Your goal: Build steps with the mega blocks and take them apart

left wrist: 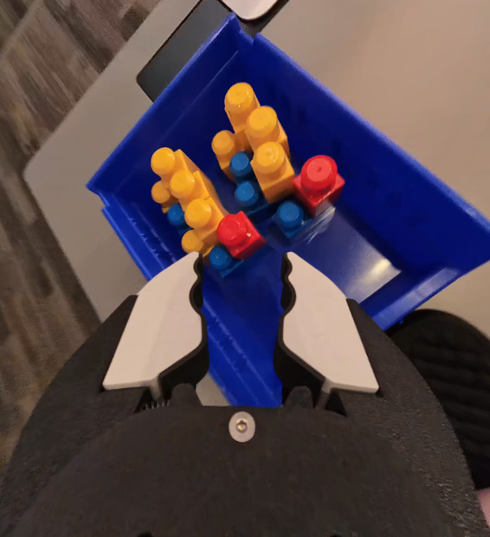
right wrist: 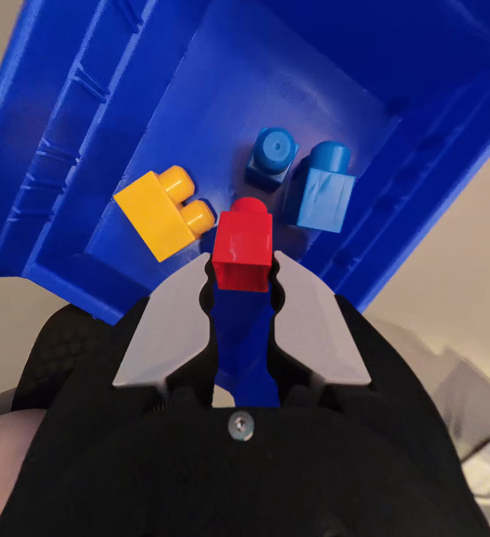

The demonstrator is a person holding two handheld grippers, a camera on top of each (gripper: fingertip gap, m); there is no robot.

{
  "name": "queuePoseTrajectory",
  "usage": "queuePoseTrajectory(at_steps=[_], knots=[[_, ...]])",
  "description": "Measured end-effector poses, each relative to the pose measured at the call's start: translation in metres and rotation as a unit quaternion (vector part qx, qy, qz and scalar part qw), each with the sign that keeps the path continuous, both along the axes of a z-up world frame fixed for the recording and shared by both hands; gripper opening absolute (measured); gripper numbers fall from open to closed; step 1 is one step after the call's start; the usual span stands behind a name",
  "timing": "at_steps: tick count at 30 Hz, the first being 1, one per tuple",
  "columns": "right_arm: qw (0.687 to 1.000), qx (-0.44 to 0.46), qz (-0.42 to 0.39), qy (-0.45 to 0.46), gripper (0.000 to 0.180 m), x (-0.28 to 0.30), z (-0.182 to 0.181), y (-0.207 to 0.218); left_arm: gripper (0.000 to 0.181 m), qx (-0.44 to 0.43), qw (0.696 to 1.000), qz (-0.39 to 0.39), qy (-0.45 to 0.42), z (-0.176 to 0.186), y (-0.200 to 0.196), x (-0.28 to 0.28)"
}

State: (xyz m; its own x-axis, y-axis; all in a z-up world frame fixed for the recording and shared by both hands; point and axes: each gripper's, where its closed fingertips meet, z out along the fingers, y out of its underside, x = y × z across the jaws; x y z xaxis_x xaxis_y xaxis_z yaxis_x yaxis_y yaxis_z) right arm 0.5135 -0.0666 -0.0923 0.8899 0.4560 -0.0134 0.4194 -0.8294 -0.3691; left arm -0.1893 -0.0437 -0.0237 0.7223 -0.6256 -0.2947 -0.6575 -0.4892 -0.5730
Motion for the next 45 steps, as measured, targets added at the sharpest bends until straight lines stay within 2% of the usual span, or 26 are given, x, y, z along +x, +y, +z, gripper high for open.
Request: queuePoseTrajectory(at_steps=[3, 9, 11, 14, 20, 24, 26, 28, 31, 32, 33, 35, 37, 39, 41, 43, 44, 45], knots=[[1.0, -0.012, -0.008, 0.001, 0.038, 0.003, -0.012, 0.004, 0.044, -0.03, 0.999, 0.037, -0.017, -0.014, 0.015, 0.002], [0.998, -0.01, -0.017, -0.052, 0.05, 0.01, -0.017, 0.012, 0.059, -0.11, 0.987, 0.109, 0.033, -0.056, 0.03, -0.001], [0.998, 0.004, -0.019, -0.06, 0.05, 0.012, -0.011, 0.015, 0.056, -0.125, 0.983, 0.125, 0.044, -0.065, 0.034, -0.001], [0.997, 0.018, -0.015, -0.075, 0.049, 0.013, -0.005, 0.016, 0.042, -0.133, 0.978, 0.147, 0.06, -0.073, 0.039, -0.003], [0.994, 0.053, -0.018, -0.092, 0.049, 0.008, 0.016, 0.021, 0.039, -0.168, 0.969, 0.174, 0.055, -0.064, 0.027, -0.009], [0.98, 0.155, -0.029, -0.121, 0.048, -0.006, 0.065, 0.037, 0.039, -0.107, 0.979, 0.171, -0.009, -0.016, 0.016, -0.01], [0.959, 0.241, -0.018, -0.146, 0.049, -0.026, 0.102, 0.049, 0.038, -0.055, 0.985, 0.135, -0.095, 0.023, 0.008, 0.01], [0.925, 0.345, 0.023, -0.155, 0.049, -0.067, 0.142, 0.06, 0.038, -0.005, 0.983, 0.074, -0.168, 0.063, -0.006, 0.04], [0.849, 0.49, 0.174, -0.097, 0.048, -0.179, 0.183, 0.055, 0.039, 0.037, 0.966, -0.038, -0.253, 0.108, -0.033, 0.097], [0.817, 0.523, 0.235, -0.06, 0.049, -0.223, 0.187, 0.043, 0.038, 0.039, 0.954, -0.077, -0.288, 0.119, -0.042, 0.118], [0.787, 0.543, 0.291, -0.018, 0.057, -0.266, 0.186, 0.029, 0.038, 0.034, 0.94, -0.113, -0.319, 0.128, -0.05, 0.139], [0.741, 0.555, 0.373, 0.059, 0.067, -0.337, 0.176, -0.004, 0.038, 0.02, 0.911, -0.182, -0.369, 0.139, -0.064, 0.176], [0.701, 0.566, 0.419, 0.11, 0.077, -0.386, 0.164, -0.032, 0.038, -0.009, 0.889, -0.213, -0.405, 0.139, -0.071, 0.206], [0.666, 0.597, 0.422, 0.148, 0.081, -0.411, 0.162, -0.049, 0.038, -0.052, 0.875, -0.242, -0.417, 0.128, -0.079, 0.233], [0.654, 0.613, 0.41, 0.168, 0.081, -0.421, 0.163, -0.058, 0.038, -0.081, 0.859, -0.26, -0.434, 0.121, -0.083, 0.255], [0.664, 0.63, 0.375, 0.147, 0.075, -0.418, 0.166, -0.05, 0.037, -0.11, 0.839, -0.285, -0.45, 0.117, -0.091, 0.272], [0.667, 0.634, 0.366, 0.139, 0.053, -0.415, 0.167, -0.048, 0.037, -0.106, 0.827, -0.296, -0.465, 0.12, -0.092, 0.278], [0.665, 0.632, 0.369, 0.15, 0.04, -0.412, 0.169, -0.049, 0.037, -0.088, 0.815, -0.312, -0.479, 0.126, -0.093, 0.281]])
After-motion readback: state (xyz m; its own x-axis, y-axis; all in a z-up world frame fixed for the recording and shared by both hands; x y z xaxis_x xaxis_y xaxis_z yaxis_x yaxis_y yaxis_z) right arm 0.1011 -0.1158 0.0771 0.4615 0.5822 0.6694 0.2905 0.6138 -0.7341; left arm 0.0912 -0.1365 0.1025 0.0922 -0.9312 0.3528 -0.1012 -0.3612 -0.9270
